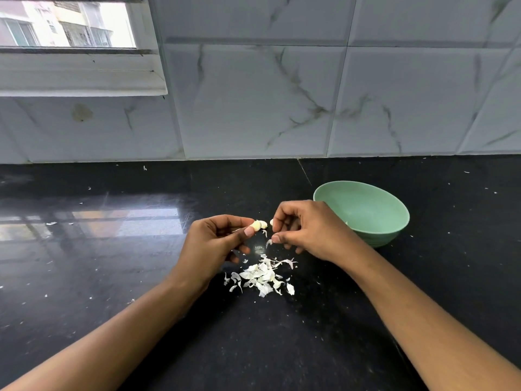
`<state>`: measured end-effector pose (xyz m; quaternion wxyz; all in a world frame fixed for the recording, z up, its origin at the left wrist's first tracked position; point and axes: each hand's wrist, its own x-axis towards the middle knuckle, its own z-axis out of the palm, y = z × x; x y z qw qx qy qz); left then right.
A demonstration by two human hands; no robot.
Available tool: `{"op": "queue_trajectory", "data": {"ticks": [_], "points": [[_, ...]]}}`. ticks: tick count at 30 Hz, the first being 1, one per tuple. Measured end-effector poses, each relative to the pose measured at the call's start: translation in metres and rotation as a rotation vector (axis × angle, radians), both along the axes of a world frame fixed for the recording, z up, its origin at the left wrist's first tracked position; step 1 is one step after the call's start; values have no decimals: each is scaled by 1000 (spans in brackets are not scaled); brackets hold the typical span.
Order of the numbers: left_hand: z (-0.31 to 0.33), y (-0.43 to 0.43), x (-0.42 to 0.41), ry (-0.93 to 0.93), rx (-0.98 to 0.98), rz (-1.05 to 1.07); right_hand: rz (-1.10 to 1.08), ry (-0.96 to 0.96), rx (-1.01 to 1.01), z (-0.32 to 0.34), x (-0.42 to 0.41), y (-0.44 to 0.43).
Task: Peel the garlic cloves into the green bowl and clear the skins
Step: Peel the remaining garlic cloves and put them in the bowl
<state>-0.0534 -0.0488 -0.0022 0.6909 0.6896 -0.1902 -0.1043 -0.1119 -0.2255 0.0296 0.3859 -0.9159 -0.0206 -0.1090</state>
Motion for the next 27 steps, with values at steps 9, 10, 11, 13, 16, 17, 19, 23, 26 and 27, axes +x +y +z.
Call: {"op": "queue_trajectory", "data": {"ticks": [9,10,11,13,16,17,19,23,26,27], "points": [[-2,1,1,-111,80,3,115,180,36,4,-3,-1],[-2,0,1,-118,85,4,122,187,42,5,-4,-2],[-2,0,1,-125,88,8,124,181,41,6,-4,-3],[-2,0,2,-139,97,14,120,153,43,6,-4,-4],[-4,1,2,-161,116,13,106,106,66,4,-2,-3],[-4,1,2,-168,119,11,100,96,84,4,-2,-2],[-4,1,2,-188,123,10,97,101,146,4,-3,-1],[-6,1,3,-193,123,14,99,204,298,9,-4,1],[-6,0,3,-197,123,9,132,300,300,10,-3,-2],[-6,0,3,-197,121,6,139,325,291,10,-4,-3]]}}
